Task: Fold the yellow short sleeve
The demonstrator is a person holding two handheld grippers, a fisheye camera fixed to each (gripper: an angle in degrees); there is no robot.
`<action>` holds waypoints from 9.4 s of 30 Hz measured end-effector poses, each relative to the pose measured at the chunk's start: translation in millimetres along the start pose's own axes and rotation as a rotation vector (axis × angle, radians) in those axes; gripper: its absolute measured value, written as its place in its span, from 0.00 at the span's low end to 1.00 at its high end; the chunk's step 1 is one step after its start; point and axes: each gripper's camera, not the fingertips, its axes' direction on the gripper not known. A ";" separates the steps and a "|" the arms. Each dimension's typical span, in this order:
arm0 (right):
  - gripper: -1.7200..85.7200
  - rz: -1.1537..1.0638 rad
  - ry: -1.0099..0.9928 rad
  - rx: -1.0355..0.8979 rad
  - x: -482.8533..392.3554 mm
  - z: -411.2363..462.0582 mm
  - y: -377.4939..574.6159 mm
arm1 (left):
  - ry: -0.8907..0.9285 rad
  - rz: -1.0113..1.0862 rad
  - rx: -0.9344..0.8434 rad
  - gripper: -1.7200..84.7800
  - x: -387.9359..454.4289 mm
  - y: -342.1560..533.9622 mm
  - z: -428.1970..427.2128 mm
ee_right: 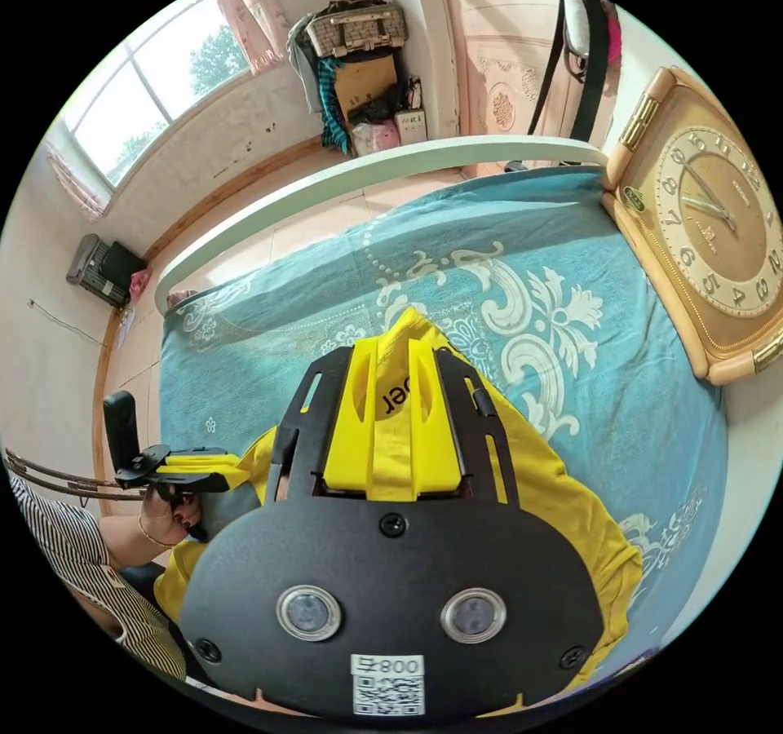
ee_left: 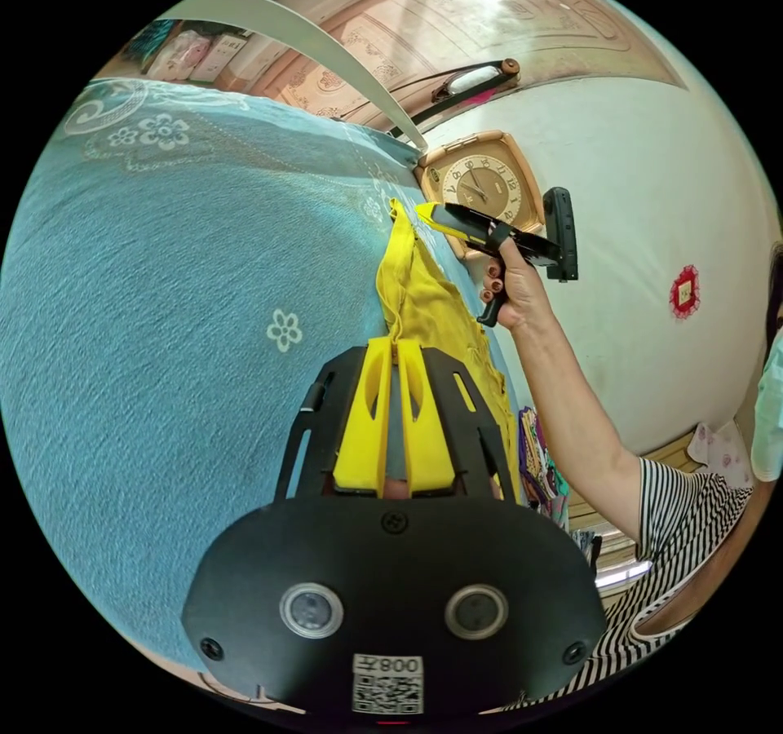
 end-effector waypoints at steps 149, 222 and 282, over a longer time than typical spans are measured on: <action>0.10 0.131 0.016 0.033 221.8 -90.8 95.6 | -0.350 0.418 -0.224 0.02 147.2 181.9 233.9; 0.02 0.629 0.359 0.050 89.0 -372.8 437.4 | -0.210 0.621 -0.501 0.02 140.2 149.6 417.9; 0.04 0.726 0.288 0.414 -180.9 -516.0 715.5 | 0.027 1.018 -0.794 0.03 312.3 228.1 1016.9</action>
